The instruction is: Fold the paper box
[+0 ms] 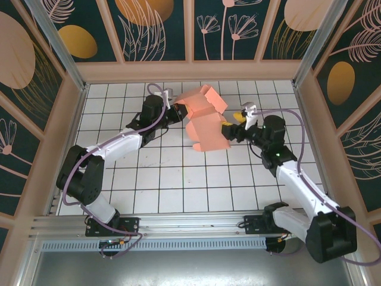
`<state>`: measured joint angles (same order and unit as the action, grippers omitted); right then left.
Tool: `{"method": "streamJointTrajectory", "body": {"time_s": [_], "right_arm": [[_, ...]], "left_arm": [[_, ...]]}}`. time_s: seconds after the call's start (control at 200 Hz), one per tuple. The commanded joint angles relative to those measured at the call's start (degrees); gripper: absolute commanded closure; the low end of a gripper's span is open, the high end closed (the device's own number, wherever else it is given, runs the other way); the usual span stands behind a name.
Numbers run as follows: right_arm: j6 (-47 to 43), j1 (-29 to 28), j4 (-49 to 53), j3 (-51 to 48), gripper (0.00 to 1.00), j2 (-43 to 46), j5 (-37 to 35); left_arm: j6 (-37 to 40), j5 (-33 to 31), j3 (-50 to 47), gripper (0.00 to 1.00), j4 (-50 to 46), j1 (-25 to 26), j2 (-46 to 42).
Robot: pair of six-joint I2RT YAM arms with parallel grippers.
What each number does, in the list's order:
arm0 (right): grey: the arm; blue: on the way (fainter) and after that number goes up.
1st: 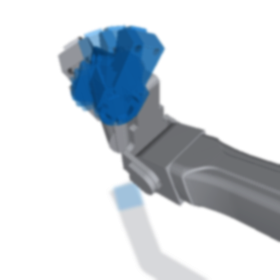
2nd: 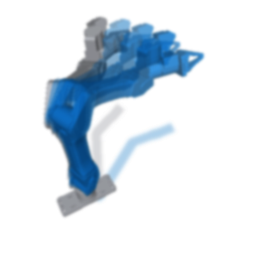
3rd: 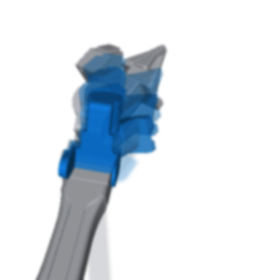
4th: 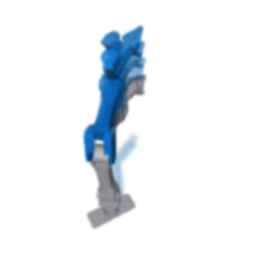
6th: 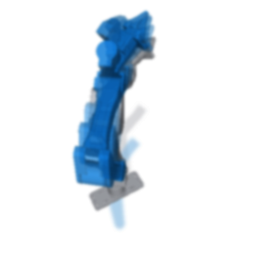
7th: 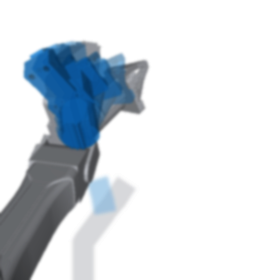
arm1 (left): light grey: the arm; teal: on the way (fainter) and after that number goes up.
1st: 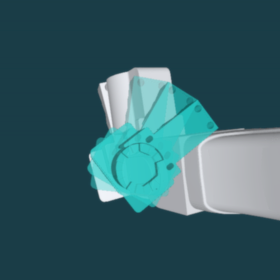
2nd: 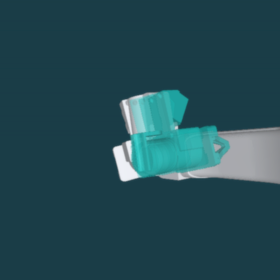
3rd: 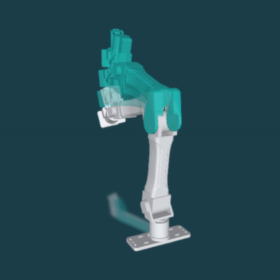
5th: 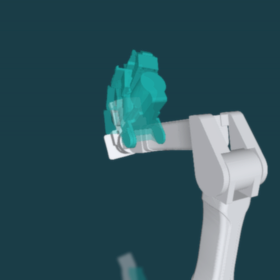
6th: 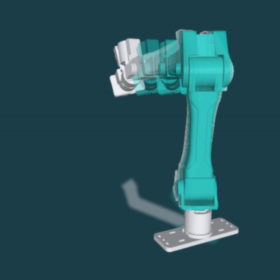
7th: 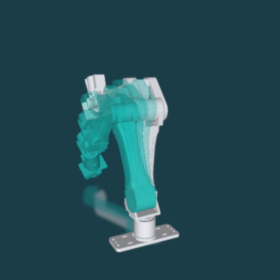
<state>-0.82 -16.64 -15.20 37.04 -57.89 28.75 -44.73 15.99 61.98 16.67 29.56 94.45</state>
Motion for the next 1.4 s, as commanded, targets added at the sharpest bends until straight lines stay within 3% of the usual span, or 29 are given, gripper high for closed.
{"method": "streamJointTrajectory", "body": {"time_s": [0.0,0.125,0.225,0.33,0.581,0.856,1.136,1.396], "right_arm": [[2.4,0.4,-3.8,-1.4,0.27,4.0,8.3],[4.1,0.6,-4.9,-0.3,0.27,6.5,10.8],[6.0,1.2,-4.0,3.0,0.27,5.7,8.6],[8.7,2.4,0.6,8.9,0.3,1.3,5.8],[10.2,4.3,7.9,20.6,0.37,-9.7,10.0],[4.9,3.2,12.5,25.5,0.59,-15.4,16.0],[-0.4,-0.7,18.1,28.1,0.65,-17.5,10.3],[-6.6,-6.4,22.5,30.2,0.63,-19.0,-4.5]], "left_arm": [[0.7,-1.8,2.4,1.0,-2.0,-0.3,1.1],[1.6,-1.6,2.8,1.0,-1.3,-0.5,2.0],[2.5,-1.1,2.5,1.0,-0.2,-0.5,2.1],[3.3,-0.8,2.2,1.0,0.3,-0.5,2.1],[3.4,-0.5,1.8,1.0,0.8,-0.5,2.1],[3.3,0.2,2.6,1.0,0.3,-0.5,2.1],[3.2,0.7,3.1,1.0,0.1,-0.5,2.3],[2.9,1.3,3.3,1.0,0.2,-0.5,2.8]]}}
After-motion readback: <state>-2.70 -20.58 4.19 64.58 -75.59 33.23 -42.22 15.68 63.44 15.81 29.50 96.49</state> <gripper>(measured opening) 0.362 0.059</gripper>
